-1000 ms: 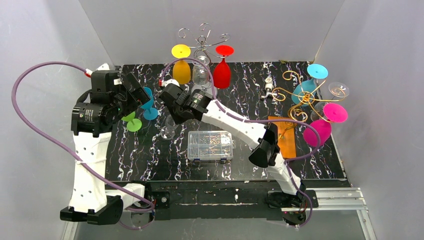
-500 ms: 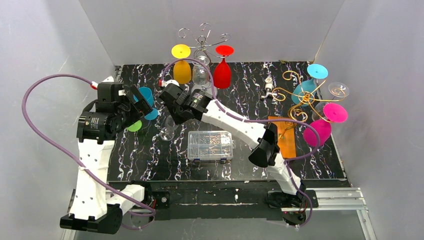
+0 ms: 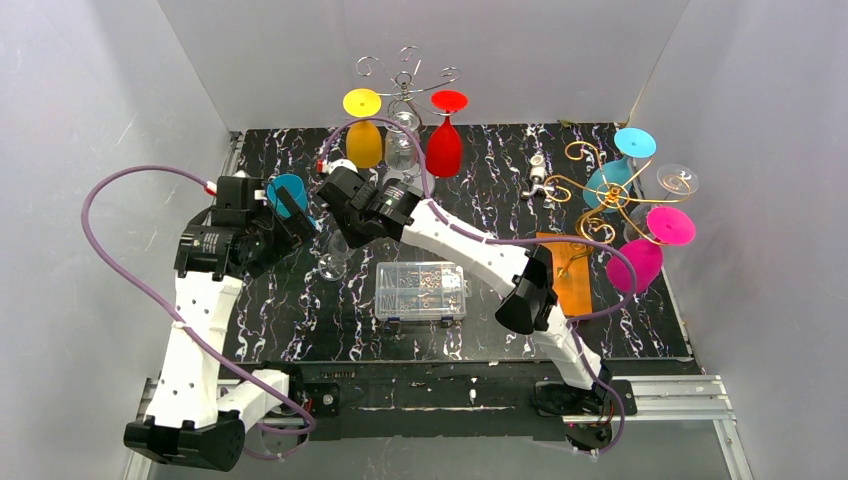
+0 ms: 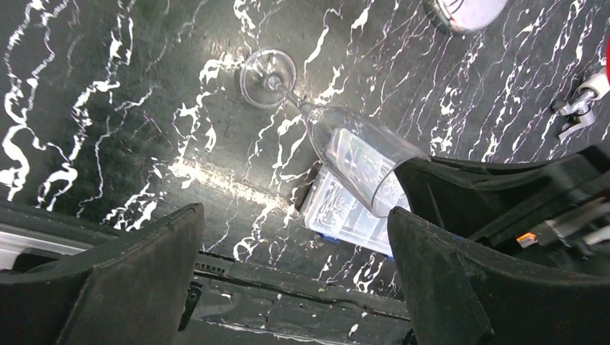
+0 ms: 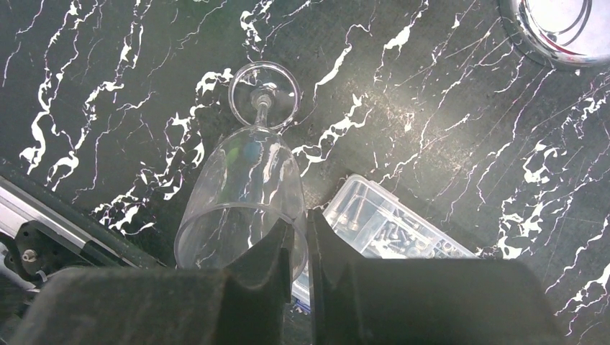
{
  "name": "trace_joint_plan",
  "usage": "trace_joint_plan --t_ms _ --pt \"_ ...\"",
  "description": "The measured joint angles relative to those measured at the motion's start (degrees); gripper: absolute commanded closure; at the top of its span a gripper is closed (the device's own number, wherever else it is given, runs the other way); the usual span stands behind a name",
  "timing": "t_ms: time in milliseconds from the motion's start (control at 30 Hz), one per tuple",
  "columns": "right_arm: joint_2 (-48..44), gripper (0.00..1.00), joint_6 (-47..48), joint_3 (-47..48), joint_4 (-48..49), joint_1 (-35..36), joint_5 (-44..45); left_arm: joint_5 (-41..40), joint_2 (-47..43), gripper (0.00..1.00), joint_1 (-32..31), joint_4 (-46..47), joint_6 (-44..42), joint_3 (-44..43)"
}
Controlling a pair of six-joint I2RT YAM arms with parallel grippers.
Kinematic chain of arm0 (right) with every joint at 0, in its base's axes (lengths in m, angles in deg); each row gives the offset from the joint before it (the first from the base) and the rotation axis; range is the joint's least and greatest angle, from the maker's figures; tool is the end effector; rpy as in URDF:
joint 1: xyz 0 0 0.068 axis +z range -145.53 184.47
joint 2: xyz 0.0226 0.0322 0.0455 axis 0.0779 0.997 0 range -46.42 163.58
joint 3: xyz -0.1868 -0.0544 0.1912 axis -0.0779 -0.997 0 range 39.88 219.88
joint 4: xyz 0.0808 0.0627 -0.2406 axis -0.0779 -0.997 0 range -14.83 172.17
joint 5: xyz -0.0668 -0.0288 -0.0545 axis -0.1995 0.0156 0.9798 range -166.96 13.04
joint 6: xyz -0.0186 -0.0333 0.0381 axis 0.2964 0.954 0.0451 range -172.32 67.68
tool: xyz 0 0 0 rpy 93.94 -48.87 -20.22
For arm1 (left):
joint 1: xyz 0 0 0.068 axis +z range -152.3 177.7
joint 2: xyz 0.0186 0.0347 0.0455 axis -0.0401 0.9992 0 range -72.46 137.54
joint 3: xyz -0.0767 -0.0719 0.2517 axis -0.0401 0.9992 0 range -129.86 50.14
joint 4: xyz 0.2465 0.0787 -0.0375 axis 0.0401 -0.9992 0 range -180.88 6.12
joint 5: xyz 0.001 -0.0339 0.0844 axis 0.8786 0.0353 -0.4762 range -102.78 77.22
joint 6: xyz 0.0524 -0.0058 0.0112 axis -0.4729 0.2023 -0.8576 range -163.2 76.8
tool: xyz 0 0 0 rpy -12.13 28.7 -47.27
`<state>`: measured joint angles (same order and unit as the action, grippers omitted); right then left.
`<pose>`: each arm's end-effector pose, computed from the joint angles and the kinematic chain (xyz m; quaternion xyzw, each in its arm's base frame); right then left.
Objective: Take the wine glass off the wine glass rack
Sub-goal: Place the wine glass at the center of the board.
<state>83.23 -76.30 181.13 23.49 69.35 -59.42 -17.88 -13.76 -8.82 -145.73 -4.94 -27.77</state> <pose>0.2177 0.4389 0.3458 -0.2690 0.8813 0.1518 0.3576 0.1742 -0.0168 0.4022 -0.2674 0.8751 -0.1151 0.3865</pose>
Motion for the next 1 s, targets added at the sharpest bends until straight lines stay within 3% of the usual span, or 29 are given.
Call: trace_joint_plan --t_ms 467,1000 --pt "0.17 0.77 -0.31 0.02 1.03 0.0 -0.31 7.56 -0.33 0.03 0.2 4.59 3.65 5.4" --pt "0.26 0.76 -1.31 0.09 1.88 0.0 -1.11 10.14 2.05 0.25 0.22 9.44 3.19 11.5"
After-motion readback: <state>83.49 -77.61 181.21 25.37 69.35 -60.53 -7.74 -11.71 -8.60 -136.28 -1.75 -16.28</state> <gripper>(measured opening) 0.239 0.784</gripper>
